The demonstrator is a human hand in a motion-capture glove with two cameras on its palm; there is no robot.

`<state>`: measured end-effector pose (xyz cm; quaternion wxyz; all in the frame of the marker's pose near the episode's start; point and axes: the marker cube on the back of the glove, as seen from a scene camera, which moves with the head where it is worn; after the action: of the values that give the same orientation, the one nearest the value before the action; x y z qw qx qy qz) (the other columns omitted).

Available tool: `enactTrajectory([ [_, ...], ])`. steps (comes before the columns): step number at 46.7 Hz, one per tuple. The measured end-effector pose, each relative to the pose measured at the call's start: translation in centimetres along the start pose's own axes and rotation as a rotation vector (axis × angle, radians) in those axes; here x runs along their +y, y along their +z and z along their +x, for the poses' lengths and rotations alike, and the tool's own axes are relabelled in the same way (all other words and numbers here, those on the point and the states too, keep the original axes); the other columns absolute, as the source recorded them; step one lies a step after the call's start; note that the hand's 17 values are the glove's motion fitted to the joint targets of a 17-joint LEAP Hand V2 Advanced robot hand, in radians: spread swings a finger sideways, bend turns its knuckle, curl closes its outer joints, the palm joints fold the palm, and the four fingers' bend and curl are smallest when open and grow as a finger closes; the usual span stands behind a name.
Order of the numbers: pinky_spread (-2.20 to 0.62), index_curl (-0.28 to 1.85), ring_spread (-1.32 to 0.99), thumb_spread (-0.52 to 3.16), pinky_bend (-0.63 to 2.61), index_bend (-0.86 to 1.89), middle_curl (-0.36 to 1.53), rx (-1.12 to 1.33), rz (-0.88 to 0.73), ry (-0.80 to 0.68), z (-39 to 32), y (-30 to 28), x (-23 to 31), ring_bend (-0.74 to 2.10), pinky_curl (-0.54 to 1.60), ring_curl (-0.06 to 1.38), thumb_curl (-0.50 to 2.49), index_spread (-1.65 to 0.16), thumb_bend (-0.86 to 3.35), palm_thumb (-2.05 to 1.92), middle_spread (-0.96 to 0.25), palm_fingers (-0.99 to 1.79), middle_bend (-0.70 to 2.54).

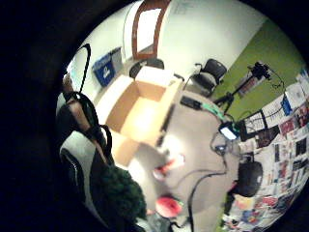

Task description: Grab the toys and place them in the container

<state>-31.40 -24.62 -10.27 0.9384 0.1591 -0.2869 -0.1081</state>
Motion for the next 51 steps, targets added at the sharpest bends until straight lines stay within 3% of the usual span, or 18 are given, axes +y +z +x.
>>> enactTrajectory([
  [8,-0.39,0.47,-0.38,0.32,1.25,0.65,0.67,-0.007,0.026,0.052,-3.1,4.6,-1.6,1.31,0.55,0.66,0.93,-0.34,0.22,0.67,-0.23,0.86,0.92],
  [13,-0.39,0.49,-0.38,0.34,1.30,0.59,0.69,-0.006,-0.069,0.083,-3.6,7.1,-2.8,1.31,0.55,0.66,0.94,-0.35,0.20,0.65,-0.23,0.73,0.87],
  [17,-0.35,0.47,-0.33,0.58,1.38,0.38,0.63,-0.028,-0.206,0.091,-3.7,8.7,-3.7,1.28,0.56,0.65,0.92,-0.32,0.16,0.56,-0.20,0.32,0.63],
  [19,-0.25,0.51,-0.25,0.73,1.33,0.42,0.59,-0.059,-0.264,0.092,-3.9,9.3,-4.0,0.97,0.58,0.61,0.85,-0.32,0.09,0.43,-0.14,-0.37,0.47],
  [22,-0.17,0.45,-0.18,0.85,1.17,0.36,0.53,-0.095,-0.300,0.071,-4.4,9.8,-4.1,0.64,0.51,0.51,0.77,-0.31,-0.01,0.29,-0.09,-0.60,0.36],
  [32,-0.04,0.37,-0.07,1.09,0.77,0.19,0.42,-0.069,-0.315,-0.004,-3.6,9.3,-3.0,0.18,0.35,0.31,0.60,-0.30,-0.03,0.13,-0.03,-0.36,0.13],
  [40,-0.01,0.35,-0.04,1.19,0.65,0.15,0.36,-0.042,-0.346,-0.088,-2.3,6.7,0.1,0.13,0.31,0.26,0.51,-0.30,-0.02,0.11,-0.02,-0.29,0.11],
  [51,0.01,0.34,-0.03,1.28,0.59,0.15,0.31,0.144,-0.437,-0.287,1.6,3.4,10.0,0.16,0.30,0.24,0.44,-0.29,-0.01,0.12,-0.02,-0.19,0.13],
])
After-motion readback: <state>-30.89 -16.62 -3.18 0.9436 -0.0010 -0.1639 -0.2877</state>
